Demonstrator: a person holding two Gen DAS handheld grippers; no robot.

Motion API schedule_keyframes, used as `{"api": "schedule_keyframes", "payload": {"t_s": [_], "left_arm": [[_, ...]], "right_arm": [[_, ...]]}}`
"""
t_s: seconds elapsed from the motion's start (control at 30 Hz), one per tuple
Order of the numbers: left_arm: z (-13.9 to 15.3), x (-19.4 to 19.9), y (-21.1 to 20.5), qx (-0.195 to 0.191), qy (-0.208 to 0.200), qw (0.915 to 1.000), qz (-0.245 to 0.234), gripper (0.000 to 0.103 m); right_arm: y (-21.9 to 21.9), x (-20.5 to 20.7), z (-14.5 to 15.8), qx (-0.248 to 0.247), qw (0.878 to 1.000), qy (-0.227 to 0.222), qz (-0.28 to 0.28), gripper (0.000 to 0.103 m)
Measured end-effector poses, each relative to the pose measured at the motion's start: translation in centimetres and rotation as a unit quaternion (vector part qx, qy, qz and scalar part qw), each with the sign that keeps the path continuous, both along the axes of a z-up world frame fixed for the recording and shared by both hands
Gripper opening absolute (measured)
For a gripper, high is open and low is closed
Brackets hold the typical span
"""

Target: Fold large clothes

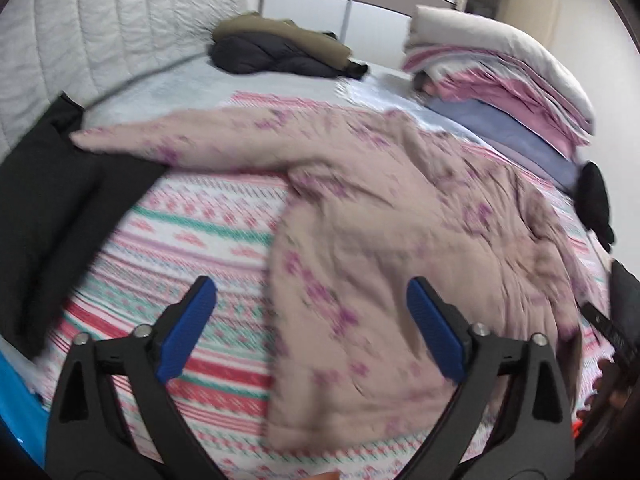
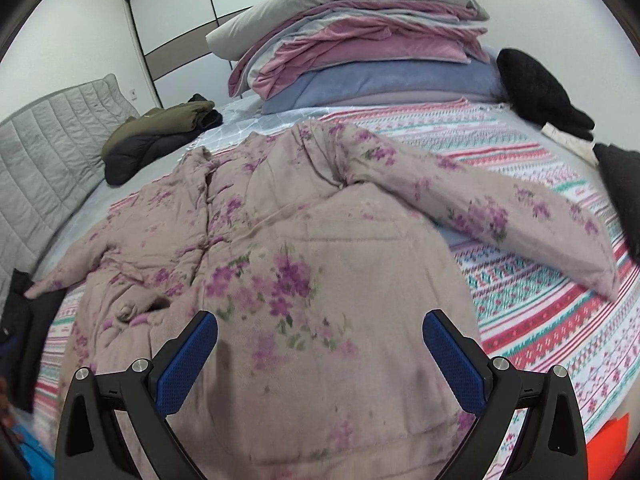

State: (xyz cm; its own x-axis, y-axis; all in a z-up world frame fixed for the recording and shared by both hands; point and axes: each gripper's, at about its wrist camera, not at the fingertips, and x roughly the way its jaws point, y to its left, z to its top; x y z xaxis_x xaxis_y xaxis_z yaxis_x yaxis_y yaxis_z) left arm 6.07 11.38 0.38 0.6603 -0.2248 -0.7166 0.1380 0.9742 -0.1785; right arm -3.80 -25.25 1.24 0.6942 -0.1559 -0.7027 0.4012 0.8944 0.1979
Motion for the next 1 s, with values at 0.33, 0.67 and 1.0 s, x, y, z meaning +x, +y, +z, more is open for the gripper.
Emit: {"api": "schedule_keyframes", "payload": {"t_s": [0.33,0.67,1.0], "left_arm": [[-6.0,1.1,1.4,-0.11,0.121,0.9848,-0.059,0.098],[-10.0,3.2,1.0,-0.133,0.167,0.9741,-0.075,0.085],[-9.7,0.0,-0.2,-0.144,0.159,0.9725,-0.09,0.025]], "right_arm": [[-4.3,-3.3,-1.7,0.073,0.997,-0.001,-0.01,0.103],[-10.5,-4.1,-7.1,0.226,0.97,0.044,-0.071,0.103],[-7.2,-2.7,-7.9,0.185,0.981,0.05,0.019,0.065]]}}
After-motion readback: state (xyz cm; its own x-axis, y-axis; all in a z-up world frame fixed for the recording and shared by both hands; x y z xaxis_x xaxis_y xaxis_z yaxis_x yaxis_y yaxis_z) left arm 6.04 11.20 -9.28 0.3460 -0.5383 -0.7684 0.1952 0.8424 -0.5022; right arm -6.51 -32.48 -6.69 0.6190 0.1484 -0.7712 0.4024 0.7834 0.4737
